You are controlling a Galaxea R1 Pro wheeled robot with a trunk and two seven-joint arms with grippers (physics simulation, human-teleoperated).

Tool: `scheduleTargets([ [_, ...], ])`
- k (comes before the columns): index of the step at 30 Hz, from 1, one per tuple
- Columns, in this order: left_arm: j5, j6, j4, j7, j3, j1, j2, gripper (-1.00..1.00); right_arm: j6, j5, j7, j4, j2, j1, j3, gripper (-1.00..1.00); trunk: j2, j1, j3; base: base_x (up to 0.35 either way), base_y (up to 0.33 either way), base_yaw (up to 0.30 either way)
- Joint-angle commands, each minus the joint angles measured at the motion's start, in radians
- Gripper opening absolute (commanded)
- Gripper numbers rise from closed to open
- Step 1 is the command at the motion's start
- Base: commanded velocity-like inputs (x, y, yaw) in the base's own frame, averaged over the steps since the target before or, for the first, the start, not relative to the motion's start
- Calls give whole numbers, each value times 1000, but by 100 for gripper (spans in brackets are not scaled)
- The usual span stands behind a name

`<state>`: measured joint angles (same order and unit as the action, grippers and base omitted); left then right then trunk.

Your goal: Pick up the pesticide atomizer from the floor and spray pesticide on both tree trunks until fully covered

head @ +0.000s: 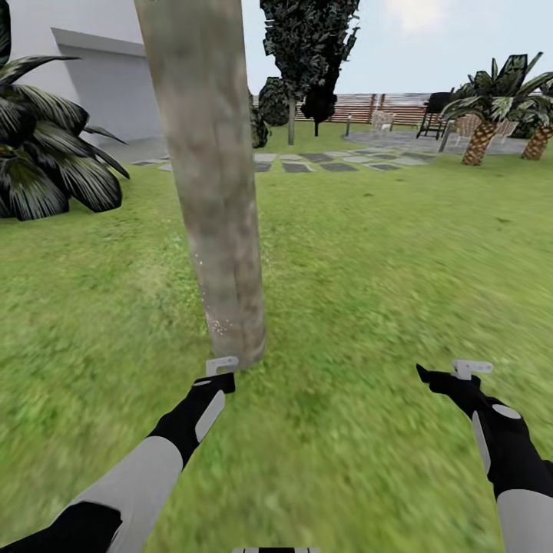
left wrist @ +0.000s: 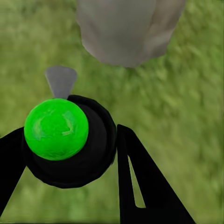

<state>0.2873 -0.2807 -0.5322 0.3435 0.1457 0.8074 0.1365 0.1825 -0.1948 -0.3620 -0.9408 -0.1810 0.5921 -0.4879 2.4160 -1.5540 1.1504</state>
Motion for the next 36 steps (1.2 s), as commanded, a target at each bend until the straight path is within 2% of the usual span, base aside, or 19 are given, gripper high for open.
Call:
scheduleTargets([
  [1,0,0,0,0,0,0,0,-100,0,0,0,-1,0,0,-1,100,0,0,0,0,-65,143],
  [5,0,-3,-18,-5,8,4,2,-100,0,0,0,-4,-3,0,-3,100,0,0,0,0,-13,28],
  [8,0,-36,-96,-6,17,18,4,-100,0,0,0,-5,-3,0,-3,100,0,0,0,0,-1,1],
  [10,0,-138,-192,-5,18,20,7,-100,0,0,0,-6,-4,0,-3,100,0,0,0,0,0,0],
  [11,0,-235,-296,-5,26,20,7,-100,0,0,0,-7,-4,0,-3,100,0,0,0,0,0,0],
  [13,-2,-296,-376,-2,46,20,6,-100,0,0,0,-6,-5,0,-3,100,0,0,0,0,0,-45],
  [17,-6,-399,-447,-1,48,31,-6,-100,0,0,0,-6,-5,0,-3,100,0,0,-1,0,0,-216],
  [20,-3,-420,-466,-1,42,44,-42,-100,0,0,0,-5,-5,0,-3,100,0,0,-1,0,0,-52],
  [21,2,-429,-468,-1,13,47,-61,-100,0,0,0,-4,-5,0,-3,100,0,0,-1,0,0,-8],
  [23,0,-436,-471,-2,-46,50,-78,-100,0,0,1,-5,-5,0,-4,100,0,0,-1,0,0,-2],
  [25,-3,-440,-490,-3,-69,51,-103,-100,0,0,1,-5,-5,0,-4,100,0,0,-1,0,0,0],
  [26,1,-455,-499,-3,-73,51,-122,-100,0,0,1,-5,-5,0,-4,100,0,0,-1,0,0,0],
  [27,-2,-476,-506,-3,-68,48,-128,-100,0,0,1,-5,-5,0,-4,100,0,0,-1,0,0,0],
  [33,-1,-493,-518,-3,-64,56,-113,-100,0,0,2,-5,-5,0,-4,100,0,0,-1,-163,0,0],
  [36,1,-497,-581,-3,-64,74,-105,-100,0,0,2,-4,-5,0,-4,100,0,0,-1,-141,0,0],
])
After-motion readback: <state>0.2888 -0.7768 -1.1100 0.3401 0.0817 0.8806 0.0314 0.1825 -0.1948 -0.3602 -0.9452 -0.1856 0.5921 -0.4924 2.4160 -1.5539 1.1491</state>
